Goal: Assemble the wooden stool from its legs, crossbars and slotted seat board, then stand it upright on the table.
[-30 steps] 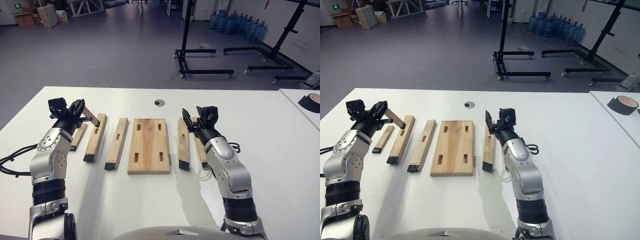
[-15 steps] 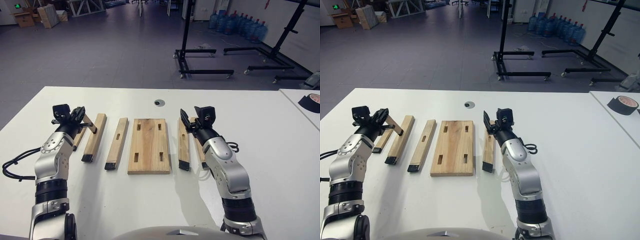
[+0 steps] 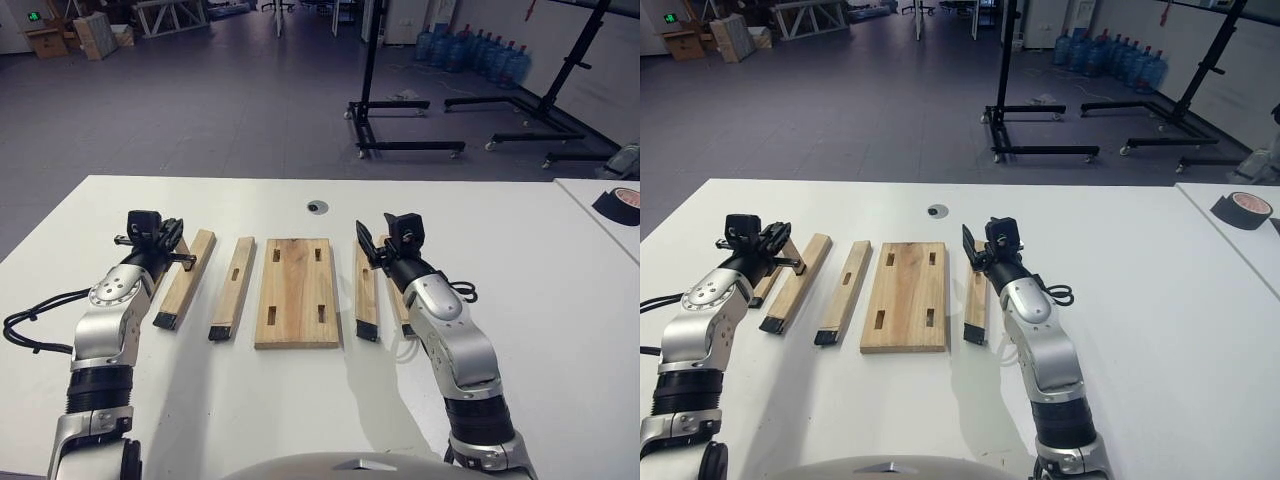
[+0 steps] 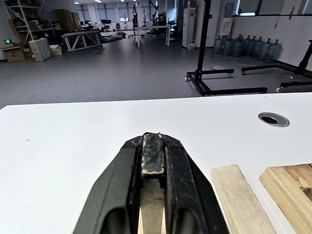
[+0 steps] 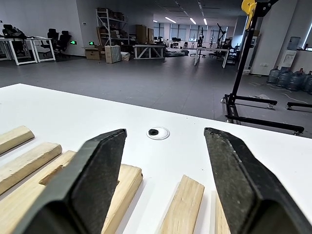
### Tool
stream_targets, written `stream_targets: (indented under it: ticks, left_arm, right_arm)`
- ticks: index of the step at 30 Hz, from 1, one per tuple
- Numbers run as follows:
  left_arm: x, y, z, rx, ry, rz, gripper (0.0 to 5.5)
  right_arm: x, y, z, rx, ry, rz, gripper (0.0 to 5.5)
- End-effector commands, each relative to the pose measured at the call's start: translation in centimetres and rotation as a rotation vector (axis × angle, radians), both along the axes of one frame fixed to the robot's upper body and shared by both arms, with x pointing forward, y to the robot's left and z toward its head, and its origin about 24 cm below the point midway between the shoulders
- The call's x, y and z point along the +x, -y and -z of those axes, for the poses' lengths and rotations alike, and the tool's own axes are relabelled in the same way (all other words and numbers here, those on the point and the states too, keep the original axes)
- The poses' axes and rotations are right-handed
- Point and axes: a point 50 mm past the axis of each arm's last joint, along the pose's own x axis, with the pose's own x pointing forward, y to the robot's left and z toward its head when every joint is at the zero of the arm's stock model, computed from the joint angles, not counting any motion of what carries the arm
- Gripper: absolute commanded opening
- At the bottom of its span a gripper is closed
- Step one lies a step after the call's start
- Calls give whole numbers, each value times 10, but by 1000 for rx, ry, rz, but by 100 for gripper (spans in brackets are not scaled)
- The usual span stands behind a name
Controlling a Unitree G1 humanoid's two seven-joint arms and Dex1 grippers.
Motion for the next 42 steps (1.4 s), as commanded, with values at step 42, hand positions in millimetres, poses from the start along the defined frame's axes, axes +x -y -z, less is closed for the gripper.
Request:
stream_targets:
  ticks: [42]
  left_arm:
    - [25,18,-85,-25,363,7,180]
  right_arm:
    - [7,-14,-29,131,97,-23,292]
